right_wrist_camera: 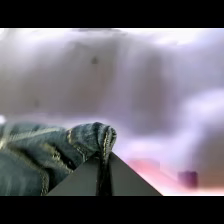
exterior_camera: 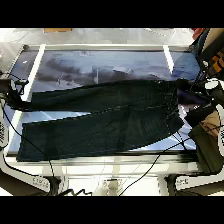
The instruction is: Fold the clothes and pants, and hang the long-sleeved shirts on hangers.
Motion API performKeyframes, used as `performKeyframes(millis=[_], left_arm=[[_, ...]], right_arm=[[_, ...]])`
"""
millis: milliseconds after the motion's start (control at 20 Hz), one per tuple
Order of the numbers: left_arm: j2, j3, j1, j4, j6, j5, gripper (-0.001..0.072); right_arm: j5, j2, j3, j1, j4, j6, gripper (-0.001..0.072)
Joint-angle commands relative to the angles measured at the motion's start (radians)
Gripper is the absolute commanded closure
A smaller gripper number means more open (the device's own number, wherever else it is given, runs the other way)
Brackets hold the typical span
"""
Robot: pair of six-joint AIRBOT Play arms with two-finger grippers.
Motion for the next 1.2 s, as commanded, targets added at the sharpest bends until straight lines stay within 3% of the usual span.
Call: performKeyframes(millis=[0,600,650,700,750,800,1150], left_arm=[[-0.001,-0.005,0.001,0.127,-0.002,0.001,0.0678],[-0.009,-0.008,-0.007,0.042,-0.001,-0.037,0.0676],[-0.008,-0.008,-0.007,0.043,-0.001,-0.04,0.0631],[-0.008,-0.008,-0.008,0.049,-0.001,-0.048,0.0381],[-0.008,-0.008,-0.007,0.053,-0.002,-0.052,0.0048],[-0.008,-0.008,-0.007,0.061,-0.017,-0.053,0.0],[0.039,-0.006,-0.034,0.074,-0.083,-0.036,0.0022]], right_arm=[[-0.087,-0.007,0.001,0.0,0.003,0.031,0.0683],[-0.143,-0.029,0.001,0.063,-0.005,0.03,0.0683],[-0.143,-0.036,0.001,0.063,-0.005,0.031,0.0683],[-0.142,-0.04,0.001,0.062,-0.007,0.031,0.0666],[-0.142,-0.043,0.001,0.062,-0.008,0.03,0.0424],[-0.143,-0.043,0.001,0.062,-0.008,0.03,0.0189],[-0.037,0.027,0.002,0.053,-0.079,0.034,0.0187]])
